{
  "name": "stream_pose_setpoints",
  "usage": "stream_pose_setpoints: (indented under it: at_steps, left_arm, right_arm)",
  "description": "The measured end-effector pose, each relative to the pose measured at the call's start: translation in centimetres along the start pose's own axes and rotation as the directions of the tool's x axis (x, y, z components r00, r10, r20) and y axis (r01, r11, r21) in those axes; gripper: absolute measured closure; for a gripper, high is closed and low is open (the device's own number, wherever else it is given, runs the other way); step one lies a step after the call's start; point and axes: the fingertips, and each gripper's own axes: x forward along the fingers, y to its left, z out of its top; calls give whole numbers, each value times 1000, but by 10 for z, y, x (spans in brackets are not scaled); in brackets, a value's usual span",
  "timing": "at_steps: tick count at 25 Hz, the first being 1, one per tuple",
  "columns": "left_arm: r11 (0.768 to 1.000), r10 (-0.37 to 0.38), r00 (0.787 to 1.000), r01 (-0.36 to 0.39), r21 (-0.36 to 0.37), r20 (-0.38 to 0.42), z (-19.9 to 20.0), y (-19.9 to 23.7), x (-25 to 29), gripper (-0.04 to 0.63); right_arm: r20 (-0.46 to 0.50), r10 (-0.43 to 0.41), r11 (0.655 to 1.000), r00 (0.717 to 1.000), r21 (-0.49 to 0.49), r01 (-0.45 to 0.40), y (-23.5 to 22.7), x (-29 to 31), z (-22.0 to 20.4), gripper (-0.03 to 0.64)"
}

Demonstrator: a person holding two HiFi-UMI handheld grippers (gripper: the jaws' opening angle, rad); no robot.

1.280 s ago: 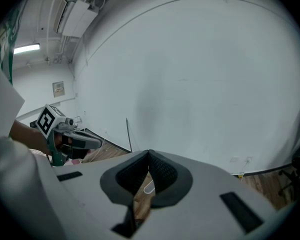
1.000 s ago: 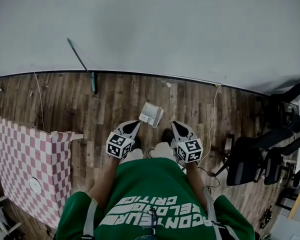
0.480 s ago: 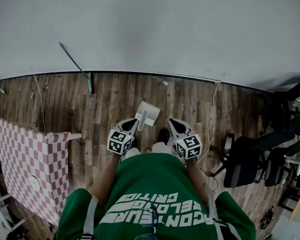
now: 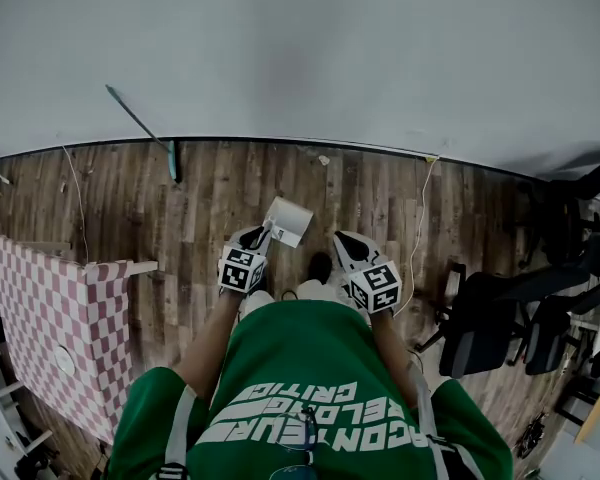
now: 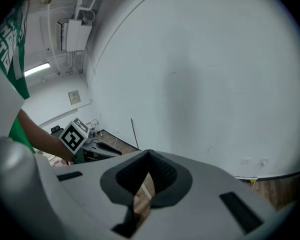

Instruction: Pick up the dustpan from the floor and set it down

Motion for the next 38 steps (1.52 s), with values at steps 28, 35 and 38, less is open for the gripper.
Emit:
stream_pose_setpoints:
  at_steps: [28,35,38]
  left_arm:
    - [974,145,814,-217,-62,-563,-97,45,133,333]
    - [983,95,779,-171,-64,-620,-101,35,147,368]
    - [985,108,761,-167,-32,-640,-101,34,150,396]
  right_arm:
    - [-147,126,989,981,-58,-136,-88,-8,-25,609]
    - [-166,127,988,978,-67,-139,-98,-1,-23,609]
    - [-164,126,988,978,-71,-139,-101,1,-23,609]
